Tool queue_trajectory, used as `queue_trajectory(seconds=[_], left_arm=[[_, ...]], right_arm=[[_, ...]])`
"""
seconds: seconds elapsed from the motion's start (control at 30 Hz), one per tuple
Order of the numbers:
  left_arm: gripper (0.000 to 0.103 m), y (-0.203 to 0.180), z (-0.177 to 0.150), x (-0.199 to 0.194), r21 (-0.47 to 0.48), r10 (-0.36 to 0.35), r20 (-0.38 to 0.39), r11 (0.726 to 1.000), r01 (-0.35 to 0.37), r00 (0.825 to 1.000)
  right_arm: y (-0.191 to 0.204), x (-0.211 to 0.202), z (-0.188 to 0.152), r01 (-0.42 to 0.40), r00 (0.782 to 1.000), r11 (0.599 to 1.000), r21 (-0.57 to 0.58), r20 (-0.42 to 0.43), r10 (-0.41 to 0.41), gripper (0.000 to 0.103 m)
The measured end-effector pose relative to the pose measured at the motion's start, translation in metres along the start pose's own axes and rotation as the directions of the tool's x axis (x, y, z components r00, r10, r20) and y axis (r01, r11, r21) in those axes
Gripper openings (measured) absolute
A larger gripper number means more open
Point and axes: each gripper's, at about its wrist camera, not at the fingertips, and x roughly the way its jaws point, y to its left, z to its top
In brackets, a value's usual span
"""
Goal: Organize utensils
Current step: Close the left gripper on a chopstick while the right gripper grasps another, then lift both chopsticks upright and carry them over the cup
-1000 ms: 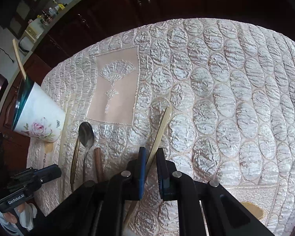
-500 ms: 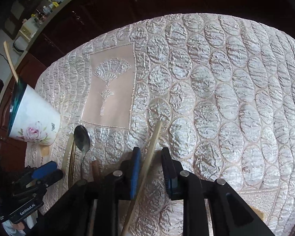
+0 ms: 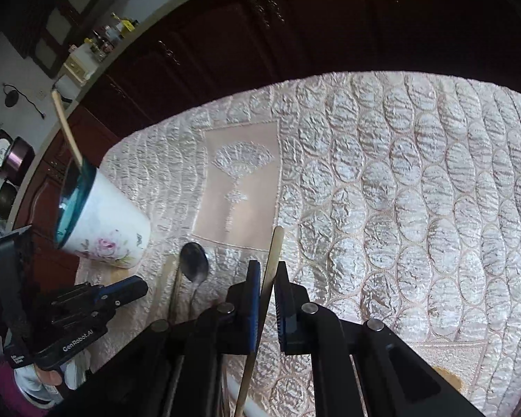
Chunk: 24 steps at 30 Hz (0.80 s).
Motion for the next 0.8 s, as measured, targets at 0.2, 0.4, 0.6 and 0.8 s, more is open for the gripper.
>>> queue_trajectory(seconds=[0.2, 0.4, 0.6, 0.8], left_arm=[[0.003, 0.004, -0.006, -0.057, 0.008, -0.051, 0.083, 0.999, 0.050, 0.995], [0.004, 0.000, -0.014, -0.043, 0.035, 0.018, 0.052, 0.999, -0.019, 0.999], [0.017, -0.004, -0.016, 0.024, 0.041, 0.123, -0.037, 0.992, -0.121, 0.992], [0.006, -0.011, -0.011, 0.054, 0.075, 0.164, -0.051, 0.984, -0.160, 0.985]], right_arm=[[0.021, -0.043, 0.011, -0.021, 0.995, 0.998, -0.063, 0.097, 0.027, 0.007], [0.036, -0.068, 0.020, 0.004, 0.988, 0.995, -0.104, 0.152, 0.012, 0.006], [0.040, -0.079, 0.018, 0.009, 0.987, 0.994, -0.113, 0.161, 0.010, 0.006], [0.045, -0.102, 0.026, 0.014, 0.980, 0.991, -0.131, 0.197, 0.012, 0.006]])
